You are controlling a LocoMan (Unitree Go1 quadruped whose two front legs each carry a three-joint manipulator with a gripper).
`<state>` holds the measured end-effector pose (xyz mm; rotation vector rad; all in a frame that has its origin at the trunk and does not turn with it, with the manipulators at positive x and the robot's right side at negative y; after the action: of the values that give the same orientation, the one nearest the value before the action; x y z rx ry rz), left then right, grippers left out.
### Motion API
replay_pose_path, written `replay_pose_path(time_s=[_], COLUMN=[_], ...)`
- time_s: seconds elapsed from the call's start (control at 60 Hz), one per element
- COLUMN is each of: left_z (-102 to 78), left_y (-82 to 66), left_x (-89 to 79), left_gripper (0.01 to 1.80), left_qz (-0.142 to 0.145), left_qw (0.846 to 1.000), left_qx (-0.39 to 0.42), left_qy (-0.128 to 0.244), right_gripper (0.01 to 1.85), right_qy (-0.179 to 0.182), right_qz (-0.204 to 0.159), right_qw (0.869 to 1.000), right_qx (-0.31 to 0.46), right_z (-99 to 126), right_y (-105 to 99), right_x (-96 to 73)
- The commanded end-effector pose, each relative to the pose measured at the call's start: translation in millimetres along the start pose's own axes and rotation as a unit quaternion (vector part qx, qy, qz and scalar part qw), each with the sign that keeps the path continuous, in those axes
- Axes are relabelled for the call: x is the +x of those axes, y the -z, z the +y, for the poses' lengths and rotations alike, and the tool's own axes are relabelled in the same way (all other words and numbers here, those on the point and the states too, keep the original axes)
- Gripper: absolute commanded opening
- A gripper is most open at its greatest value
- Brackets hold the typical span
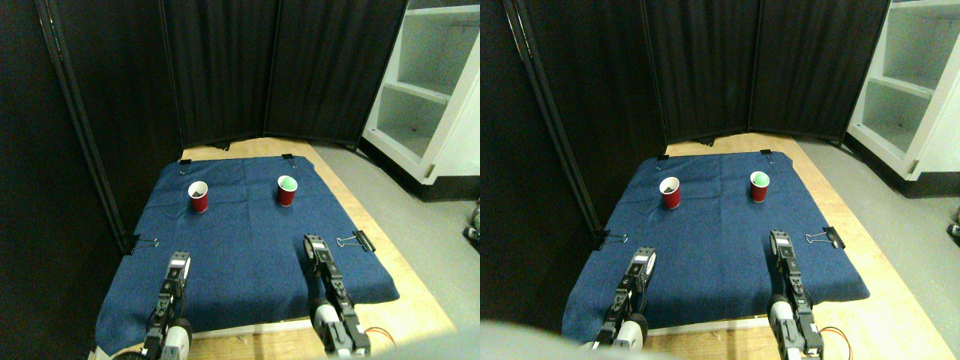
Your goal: Pour (bimanual)
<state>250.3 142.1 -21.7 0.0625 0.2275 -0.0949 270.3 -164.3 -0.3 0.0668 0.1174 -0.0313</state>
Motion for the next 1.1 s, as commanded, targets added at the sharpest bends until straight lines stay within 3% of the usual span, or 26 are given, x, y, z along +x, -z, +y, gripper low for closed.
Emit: replay_pose_path(time_s=[0.017,0.267,0.367,0.417,0.55,0.667,0.733,0.917,1.1], left_z=[-0.6,-2.5,-2.0,-0.2,2.0,0.3,-0.9,-4.8,-5.5], left_y=[-5.4,-7.1,-7.9,-8.3,-13.8,-29.2,-36.2,-53.5,-61.7], left_x=[0.7,0.1,0.0,1.6,4.1,4.9,4.1,9.4,21.4], left_gripper=[0.33,0.33,0.33,0.64,0.82,0.73,0.71,0.68,0.70], left_qz=[-0.017,-0.012,-0.015,-0.022,-0.037,-0.055,-0.060,-0.084,-0.096], left_qw=[1.000,1.000,1.000,0.999,0.997,0.993,0.992,0.983,0.973], left_qx=[0.001,-0.014,-0.013,-0.013,-0.061,-0.100,-0.106,-0.156,-0.210], left_qy=[0.001,0.004,0.013,0.028,0.038,0.039,0.039,0.046,0.017], right_gripper=[0.36,0.38,0.38,0.37,0.40,0.37,0.38,0.38,0.45], right_qy=[-0.001,0.000,-0.013,-0.019,-0.033,-0.045,-0.028,-0.026,0.005], right_qz=[-0.013,-0.009,-0.023,-0.032,-0.059,-0.098,-0.087,-0.101,-0.116], right_qw=[1.000,1.000,1.000,0.999,0.997,0.992,0.993,0.986,0.978], right_qx=[-0.005,-0.009,-0.005,0.009,0.028,0.069,0.072,0.128,0.176], right_z=[0,1,1,1,0,0,2,3,3], right_y=[-4,-5,-5,-5,-8,-15,-18,-25,-33], right_x=[0.3,-0.6,-0.2,-0.2,0.9,4.6,5.1,12.0,22.0])
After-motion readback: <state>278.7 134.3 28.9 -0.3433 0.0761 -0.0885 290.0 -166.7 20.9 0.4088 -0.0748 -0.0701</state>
